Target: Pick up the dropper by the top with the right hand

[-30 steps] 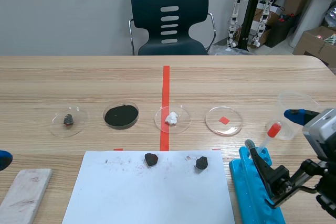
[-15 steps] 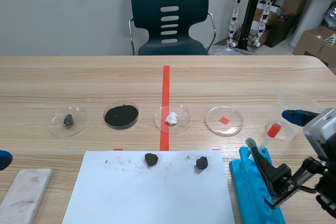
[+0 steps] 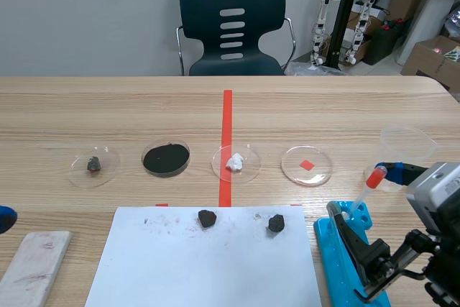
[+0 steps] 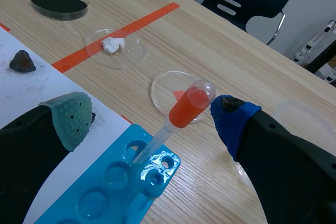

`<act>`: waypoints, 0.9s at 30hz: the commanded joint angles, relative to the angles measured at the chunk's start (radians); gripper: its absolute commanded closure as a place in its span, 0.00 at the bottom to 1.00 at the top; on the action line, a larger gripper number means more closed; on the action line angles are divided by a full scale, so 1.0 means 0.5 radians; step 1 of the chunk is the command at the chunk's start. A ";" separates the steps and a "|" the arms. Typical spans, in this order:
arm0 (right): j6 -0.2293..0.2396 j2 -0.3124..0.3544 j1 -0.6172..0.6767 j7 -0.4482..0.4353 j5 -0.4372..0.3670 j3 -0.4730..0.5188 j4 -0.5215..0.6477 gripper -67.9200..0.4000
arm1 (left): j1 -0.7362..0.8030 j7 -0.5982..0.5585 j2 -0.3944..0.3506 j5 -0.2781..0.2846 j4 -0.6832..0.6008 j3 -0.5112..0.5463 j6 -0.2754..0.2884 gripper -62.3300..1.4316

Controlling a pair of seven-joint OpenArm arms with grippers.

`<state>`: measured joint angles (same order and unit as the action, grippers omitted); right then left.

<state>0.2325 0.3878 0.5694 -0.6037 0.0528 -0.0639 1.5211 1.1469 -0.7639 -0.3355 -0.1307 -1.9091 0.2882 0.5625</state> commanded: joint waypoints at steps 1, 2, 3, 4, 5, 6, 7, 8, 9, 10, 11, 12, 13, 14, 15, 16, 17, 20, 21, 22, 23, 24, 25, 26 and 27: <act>-0.001 0.000 -0.002 -0.031 -0.024 0.003 0.030 0.32 | -0.006 -0.035 0.000 0.027 -0.026 -0.014 0.011 0.00; -0.001 0.000 -0.002 -0.031 -0.024 0.003 0.030 0.35 | -0.006 -0.035 0.000 0.027 -0.026 -0.014 0.011 0.00; -0.001 0.000 -0.002 -0.031 -0.024 0.003 0.030 0.38 | -0.006 -0.035 0.000 0.027 -0.026 -0.014 0.011 0.00; -0.001 0.000 -0.002 -0.031 -0.024 0.003 0.030 0.41 | -0.006 -0.035 0.000 0.027 -0.026 -0.014 0.011 0.00; -0.001 0.000 -0.002 -0.031 -0.024 0.003 0.030 0.43 | -0.006 -0.035 0.000 0.027 -0.026 -0.014 0.011 0.00; -0.001 0.000 -0.002 -0.031 -0.024 0.003 0.030 0.45 | -0.006 -0.035 0.000 0.027 -0.026 -0.014 0.011 0.00; -0.001 0.000 -0.002 -0.031 -0.024 0.003 0.030 0.47 | -0.006 -0.035 0.000 0.027 -0.026 -0.014 0.011 0.00; -0.001 0.000 -0.002 -0.031 -0.024 0.003 0.030 0.49 | -0.006 -0.035 0.000 0.027 -0.026 -0.014 0.011 0.00; -0.001 0.000 -0.002 -0.031 -0.024 0.003 0.030 0.52 | -0.006 -0.035 0.000 0.027 -0.026 -0.014 0.011 0.00; -0.001 0.000 -0.002 -0.031 -0.024 0.003 0.030 0.54 | -0.006 -0.035 0.000 0.027 -0.026 -0.014 0.011 0.00; -0.001 0.000 -0.002 -0.031 -0.024 0.003 0.030 0.56 | -0.006 -0.035 0.000 0.027 -0.026 -0.014 0.011 0.00; -0.001 0.000 -0.002 -0.031 -0.024 0.003 0.030 0.57 | -0.006 -0.035 0.000 0.027 -0.026 -0.014 0.011 0.00; -0.001 0.000 -0.002 -0.030 -0.024 0.003 0.030 0.60 | -0.006 -0.035 0.000 0.027 -0.026 -0.014 0.011 0.00; -0.001 0.000 -0.002 -0.030 -0.024 0.003 0.030 0.63 | -0.006 -0.035 0.000 0.027 -0.026 -0.014 0.011 0.00; -0.001 0.000 -0.002 -0.030 -0.024 0.003 0.030 0.66 | -0.006 -0.035 0.000 0.027 -0.026 -0.014 0.011 0.00; -0.001 0.000 -0.002 -0.030 -0.024 0.003 0.030 0.69 | -0.006 -0.035 0.000 0.027 -0.026 -0.014 0.011 0.00; -0.001 0.000 -0.002 -0.030 -0.024 0.003 0.030 0.72 | -0.006 -0.035 0.000 0.027 -0.026 -0.014 0.011 0.00; -0.001 0.000 -0.002 -0.030 -0.024 0.003 0.030 0.78 | -0.006 -0.035 0.000 0.027 -0.026 -0.014 0.011 0.00; -0.001 0.000 -0.002 -0.030 -0.024 0.003 0.030 0.78 | -0.006 -0.035 0.000 0.027 -0.026 -0.014 0.011 0.00; -0.001 0.000 -0.002 -0.030 -0.024 0.003 0.030 0.78 | -0.006 -0.035 0.000 0.027 -0.026 -0.014 0.011 0.00; -0.001 0.000 -0.002 -0.031 -0.024 0.003 0.030 0.78 | -0.006 -0.035 0.000 0.027 -0.026 -0.014 0.011 0.00; -0.001 0.000 0.003 -0.030 -0.024 0.003 0.030 0.78 | -0.006 -0.035 0.000 0.027 -0.026 -0.014 0.011 0.00; 0.000 0.000 0.006 -0.031 -0.023 0.003 0.030 0.78 | -0.006 -0.035 0.000 0.027 -0.026 -0.014 0.011 0.00; -0.001 0.000 0.010 -0.031 -0.023 0.003 0.030 0.78 | -0.006 -0.035 0.000 0.027 -0.026 -0.014 0.011 0.00; -0.001 0.000 0.015 -0.031 -0.023 0.003 0.030 0.78 | -0.006 -0.035 0.000 0.027 -0.026 -0.014 0.011 0.00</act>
<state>0.2321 0.3878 0.5720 -0.6037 0.0525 -0.0639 1.5211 1.1469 -0.7639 -0.3355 -0.1307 -1.9091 0.2882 0.5625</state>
